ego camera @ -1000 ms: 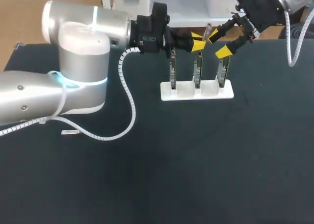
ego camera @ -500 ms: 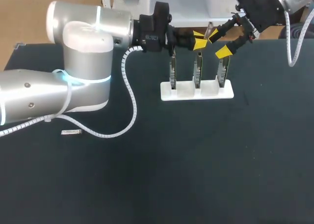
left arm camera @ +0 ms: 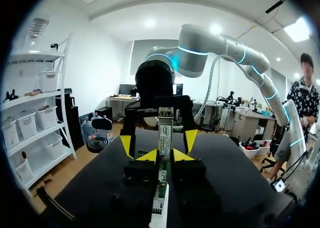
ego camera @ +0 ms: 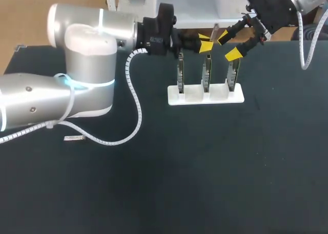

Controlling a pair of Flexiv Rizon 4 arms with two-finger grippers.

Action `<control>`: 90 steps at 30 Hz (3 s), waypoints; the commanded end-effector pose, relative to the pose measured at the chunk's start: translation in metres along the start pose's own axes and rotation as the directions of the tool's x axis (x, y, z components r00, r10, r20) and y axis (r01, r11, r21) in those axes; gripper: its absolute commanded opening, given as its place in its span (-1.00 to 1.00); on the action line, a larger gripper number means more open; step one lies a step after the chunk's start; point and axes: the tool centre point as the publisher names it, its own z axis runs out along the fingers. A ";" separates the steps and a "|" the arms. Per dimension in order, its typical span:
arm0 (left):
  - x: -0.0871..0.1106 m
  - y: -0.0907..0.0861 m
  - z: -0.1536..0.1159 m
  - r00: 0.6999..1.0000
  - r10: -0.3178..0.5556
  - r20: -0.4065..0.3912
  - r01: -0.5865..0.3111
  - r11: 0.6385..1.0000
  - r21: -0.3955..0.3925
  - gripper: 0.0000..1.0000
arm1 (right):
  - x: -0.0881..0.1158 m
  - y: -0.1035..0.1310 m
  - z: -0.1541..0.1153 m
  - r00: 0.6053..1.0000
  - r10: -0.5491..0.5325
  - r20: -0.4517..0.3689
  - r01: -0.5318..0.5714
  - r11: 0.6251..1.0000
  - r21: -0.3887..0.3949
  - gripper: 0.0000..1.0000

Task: Pick up the optical module with the left hand, and insert it into the network port with the right hand.

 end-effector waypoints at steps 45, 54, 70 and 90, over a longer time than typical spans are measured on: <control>0.005 0.011 0.001 0.999 -0.017 -0.044 0.017 1.000 -0.014 -1.00 | 0.000 0.000 0.000 1.000 0.000 0.001 0.000 1.000 0.000 1.00; 0.007 0.007 0.003 0.999 -0.037 -0.035 0.037 0.999 -0.005 -1.00 | 0.000 0.000 0.000 1.000 0.000 0.001 0.000 1.000 0.000 1.00; 0.005 0.004 0.010 0.999 -0.038 -0.026 0.038 0.999 0.014 -1.00 | 0.000 0.000 0.000 1.000 0.000 0.001 0.000 1.000 0.000 1.00; 0.008 0.004 0.007 0.999 -0.038 -0.033 0.039 0.999 0.012 -1.00 | 0.000 0.000 0.000 1.000 0.000 0.001 0.000 1.000 0.000 1.00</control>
